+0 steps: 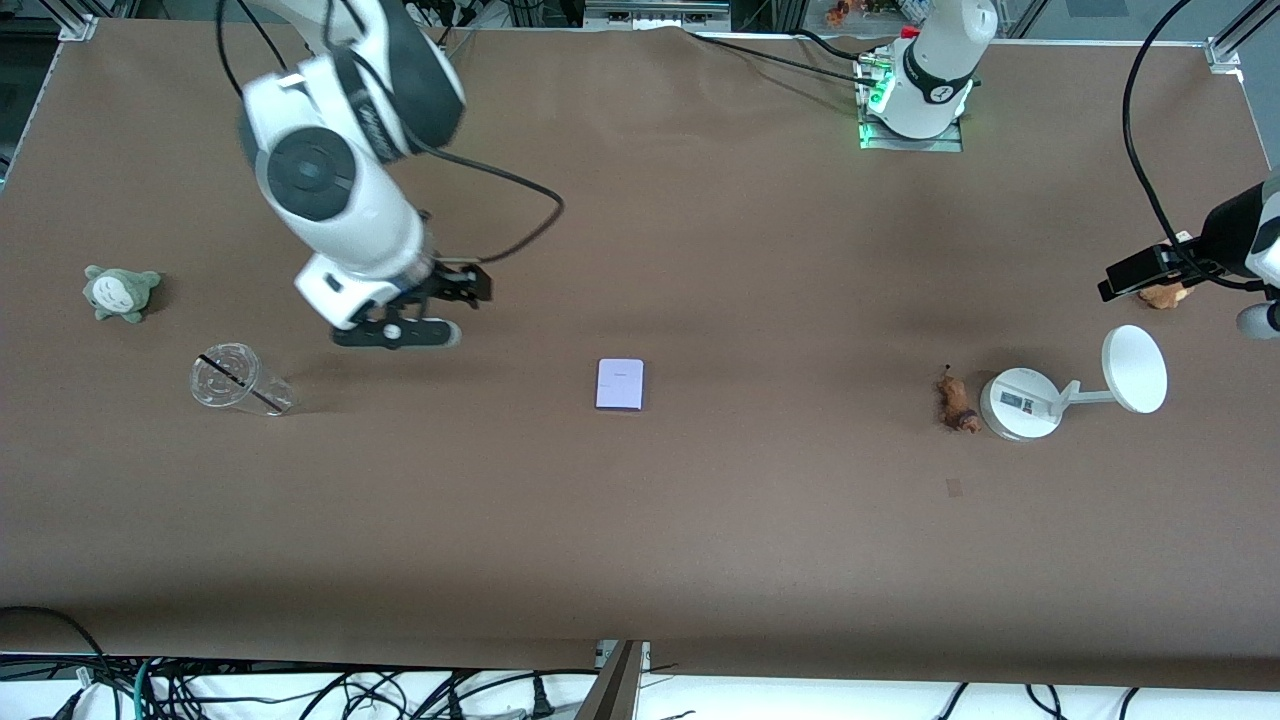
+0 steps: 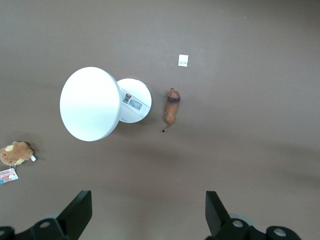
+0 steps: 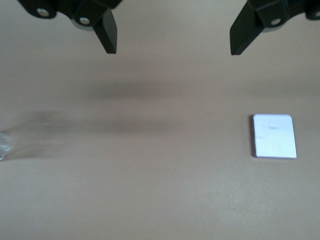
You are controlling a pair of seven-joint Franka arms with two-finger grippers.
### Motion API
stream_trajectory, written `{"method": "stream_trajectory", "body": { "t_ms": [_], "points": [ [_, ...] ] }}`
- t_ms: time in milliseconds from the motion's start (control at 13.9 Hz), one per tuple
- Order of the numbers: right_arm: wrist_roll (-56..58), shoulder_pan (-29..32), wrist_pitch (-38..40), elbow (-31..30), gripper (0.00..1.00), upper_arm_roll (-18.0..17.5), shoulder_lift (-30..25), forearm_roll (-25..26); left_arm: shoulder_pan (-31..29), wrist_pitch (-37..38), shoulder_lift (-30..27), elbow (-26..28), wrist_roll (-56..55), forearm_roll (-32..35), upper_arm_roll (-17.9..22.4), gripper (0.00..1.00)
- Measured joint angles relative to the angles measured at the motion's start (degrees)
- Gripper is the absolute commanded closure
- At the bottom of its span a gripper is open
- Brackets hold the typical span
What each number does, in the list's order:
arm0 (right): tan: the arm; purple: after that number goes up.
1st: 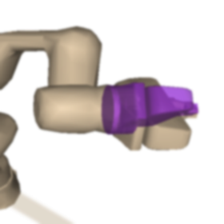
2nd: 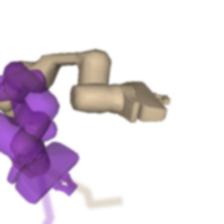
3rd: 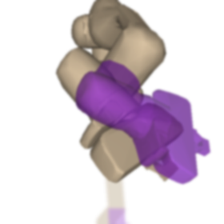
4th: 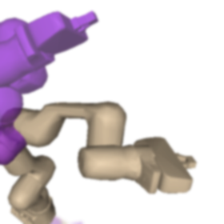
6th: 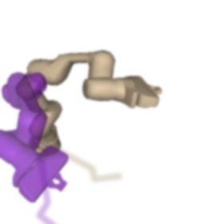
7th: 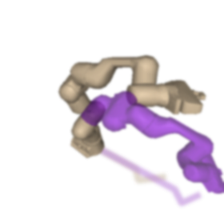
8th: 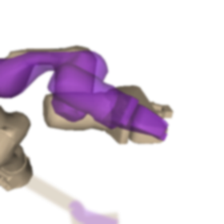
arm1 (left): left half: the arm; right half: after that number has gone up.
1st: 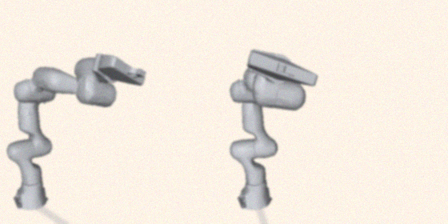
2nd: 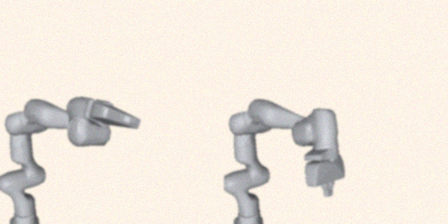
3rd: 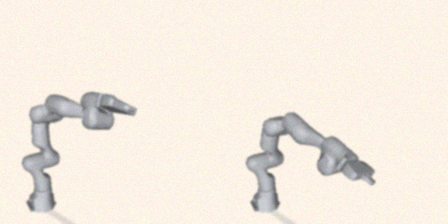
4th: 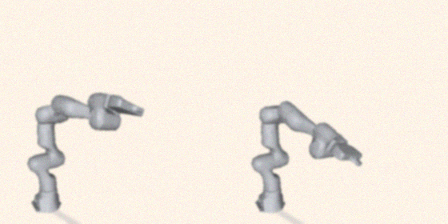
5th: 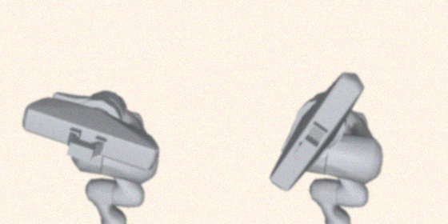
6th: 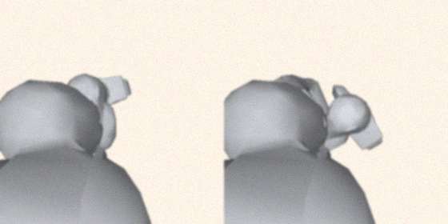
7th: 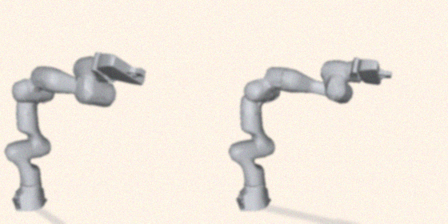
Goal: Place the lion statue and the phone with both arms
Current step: 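Reach the right gripper over the white phone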
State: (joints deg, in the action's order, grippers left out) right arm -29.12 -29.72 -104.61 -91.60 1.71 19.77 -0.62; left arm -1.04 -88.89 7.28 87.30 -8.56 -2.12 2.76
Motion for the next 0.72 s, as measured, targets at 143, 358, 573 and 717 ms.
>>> {"method": "stream_trajectory", "body": {
  "t_ms": [143, 358, 573, 717],
  "points": [
    [-5.13, -2.75, -3.97, 0.26, 0.00, -0.04, 4.26, 0.00, -0.24, 0.00, 0.28, 0.01, 0.03, 0.00, 0.00, 0.00],
    [-10.25, -6.40, -6.95, 4.80, 0.00, -0.03, 11.39, 0.00, -0.30, 0.00, 0.28, 0.00, 0.04, 0.00, 0.00, 0.00],
    [-14.34, -7.72, -8.59, 10.63, 0.00, -0.01, 17.28, 0.00, -0.34, 0.00, 0.28, 0.00, 0.04, 0.00, -0.01, 0.00],
    [-16.21, -7.80, -11.10, 11.86, 0.00, 0.00, 19.83, 0.00, -0.36, 0.00, 0.28, 0.00, 0.04, 0.00, 0.00, 0.00]
  ]
}}
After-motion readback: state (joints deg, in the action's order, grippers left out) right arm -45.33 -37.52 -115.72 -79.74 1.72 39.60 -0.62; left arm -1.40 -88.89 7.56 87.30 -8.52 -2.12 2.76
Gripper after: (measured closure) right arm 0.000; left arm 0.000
